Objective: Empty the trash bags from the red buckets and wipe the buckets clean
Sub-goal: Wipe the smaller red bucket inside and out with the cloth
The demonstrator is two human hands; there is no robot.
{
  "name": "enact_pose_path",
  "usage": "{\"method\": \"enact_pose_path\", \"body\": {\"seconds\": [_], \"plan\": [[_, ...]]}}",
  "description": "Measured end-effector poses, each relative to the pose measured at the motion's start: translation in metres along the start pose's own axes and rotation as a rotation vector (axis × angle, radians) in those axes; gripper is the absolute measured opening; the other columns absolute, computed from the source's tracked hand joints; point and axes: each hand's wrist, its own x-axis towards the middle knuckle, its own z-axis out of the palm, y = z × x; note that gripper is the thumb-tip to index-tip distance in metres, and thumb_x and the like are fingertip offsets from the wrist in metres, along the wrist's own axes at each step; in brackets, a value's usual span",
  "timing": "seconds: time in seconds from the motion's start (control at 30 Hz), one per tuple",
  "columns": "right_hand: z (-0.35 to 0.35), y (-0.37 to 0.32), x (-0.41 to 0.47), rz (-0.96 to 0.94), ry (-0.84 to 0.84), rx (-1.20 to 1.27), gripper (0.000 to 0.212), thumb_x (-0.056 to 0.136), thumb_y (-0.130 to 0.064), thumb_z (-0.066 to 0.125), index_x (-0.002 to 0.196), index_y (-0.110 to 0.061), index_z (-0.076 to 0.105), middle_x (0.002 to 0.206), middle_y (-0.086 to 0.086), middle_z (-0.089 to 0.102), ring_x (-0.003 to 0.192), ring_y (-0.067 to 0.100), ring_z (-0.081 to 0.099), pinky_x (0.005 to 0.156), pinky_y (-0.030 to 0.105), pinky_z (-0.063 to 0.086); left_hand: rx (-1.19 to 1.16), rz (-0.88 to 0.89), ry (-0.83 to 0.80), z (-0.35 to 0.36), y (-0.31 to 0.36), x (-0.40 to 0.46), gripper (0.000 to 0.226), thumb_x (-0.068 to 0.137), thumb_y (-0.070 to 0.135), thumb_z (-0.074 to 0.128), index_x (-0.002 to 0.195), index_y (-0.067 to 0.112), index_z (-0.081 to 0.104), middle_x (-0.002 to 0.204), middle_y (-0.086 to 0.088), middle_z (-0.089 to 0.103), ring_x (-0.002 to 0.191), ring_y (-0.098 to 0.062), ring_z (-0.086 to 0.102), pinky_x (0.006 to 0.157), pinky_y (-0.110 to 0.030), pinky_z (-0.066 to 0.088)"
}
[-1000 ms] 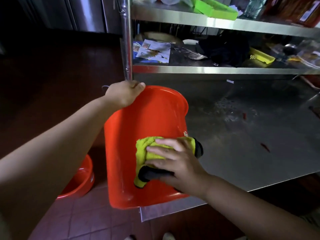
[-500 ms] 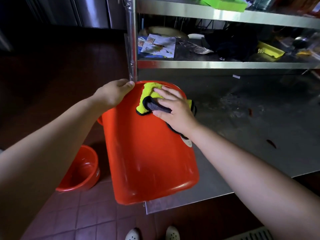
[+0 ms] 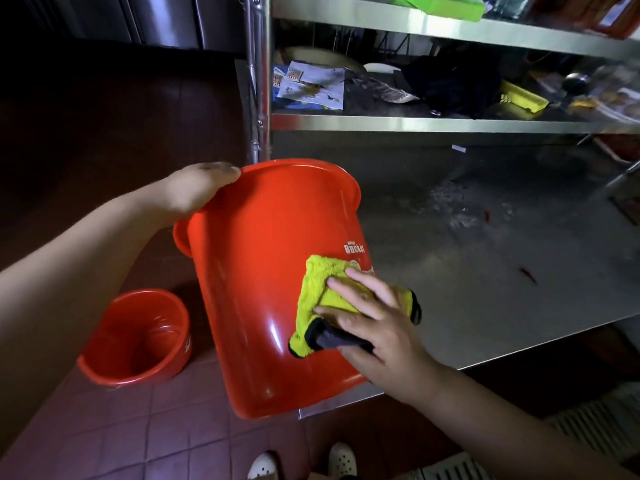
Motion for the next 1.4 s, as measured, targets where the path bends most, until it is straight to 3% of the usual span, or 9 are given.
{"method": "enact_pose_path", "body": {"seconds": [0.1,0.3,0.43,0.5,0.7,0.9,1.1,1.2,1.4], "plan": [[0.001,-0.005,0.012,-0.01,-0.025,-0.048,0.037,0.087,-0.025,0.06,0.123,-0.028,0.063,0.143,-0.007,0.044,0.138,0.022,0.031,0.101,0.052,0.035,-0.017,-0.06,-0.077,-0.01,0.006,0.0,0.04,0.071,0.051,0.044,0.086,0.018,0.062,0.087,-0.012,0.061,0.074,-0.024,0.054,0.071,-0.035,0.041],[0.009,-0.027,0.075,-0.075,-0.064,-0.249,0.036,0.089,-0.036,0.051,0.123,-0.03,0.063,0.143,-0.006,0.046,0.136,0.024,0.036,0.093,0.051,0.039,-0.303,0.093,0.023,0.005,-0.003,-0.011,0.042,0.087,0.049,0.058,0.079,0.01,0.071,0.073,0.001,0.074,0.07,-0.013,0.069,0.06,-0.02,0.056],[0.012,-0.032,0.123,-0.076,0.008,-0.364,0.033,0.089,-0.039,0.052,0.12,-0.033,0.063,0.143,-0.008,0.047,0.134,0.024,0.039,0.089,0.045,0.038,-0.269,0.155,0.088,0.001,-0.006,-0.022,0.082,0.074,0.071,0.057,0.075,-0.011,0.056,0.064,-0.009,0.049,0.059,-0.018,0.043,0.055,-0.036,0.036],[0.008,-0.023,0.135,-0.06,0.078,-0.354,0.032,0.088,-0.036,0.055,0.119,-0.033,0.064,0.141,-0.009,0.049,0.132,0.023,0.041,0.091,0.041,0.035,-0.196,0.198,0.19,-0.002,-0.007,-0.026,0.077,0.069,0.078,0.051,0.06,0.001,0.05,0.057,-0.002,0.038,0.054,-0.014,0.035,0.051,-0.029,0.03],[-0.009,0.034,0.145,0.356,0.271,0.178,0.033,0.085,-0.016,0.067,0.118,-0.009,0.066,0.13,0.004,0.059,0.118,0.014,0.051,0.103,0.023,0.036,-0.135,0.218,0.36,-0.004,-0.023,-0.035,0.064,0.071,0.076,0.044,0.043,0.02,0.034,0.038,0.008,0.022,0.041,-0.009,0.021,0.047,-0.029,0.02],[0.004,0.054,0.127,0.64,0.127,0.48,0.019,0.09,-0.024,0.059,0.102,-0.036,0.066,0.097,-0.019,0.069,0.09,-0.008,0.061,0.072,0.01,0.045,-0.2,0.091,0.453,0.012,-0.059,-0.046,0.059,0.069,0.077,0.043,0.039,0.026,0.048,0.033,0.008,0.029,0.035,-0.009,0.026,0.046,-0.028,0.022],[0.011,0.026,0.123,0.345,0.058,0.202,0.035,0.086,-0.016,0.064,0.122,-0.015,0.063,0.131,-0.008,0.056,0.12,0.012,0.051,0.099,0.023,0.041,-0.161,-0.012,0.523,0.011,-0.073,-0.046,0.064,0.068,0.081,0.041,0.038,0.025,0.044,0.032,0.006,0.029,0.038,-0.013,0.024,0.045,-0.031,0.022],[0.012,-0.003,0.122,0.126,-0.037,-0.132,0.034,0.083,-0.032,0.061,0.114,-0.023,0.068,0.137,0.001,0.054,0.123,0.031,0.049,0.096,0.047,0.043,-0.202,-0.126,0.582,0.01,-0.072,-0.043,0.07,0.061,0.085,0.043,0.04,0.018,0.048,0.035,0.007,0.033,0.041,-0.017,0.032,0.049,-0.03,0.03],[0.015,-0.018,0.083,-0.125,-0.175,-0.452,0.044,0.083,-0.033,0.057,0.126,-0.041,0.054,0.145,-0.003,0.045,0.132,0.031,0.039,0.095,0.05,0.037,-0.169,-0.205,0.596,0.019,-0.058,-0.043,0.075,0.059,0.087,0.043,0.043,0.015,0.049,0.04,0.006,0.037,0.044,-0.022,0.038,0.053,-0.033,0.034]]}}
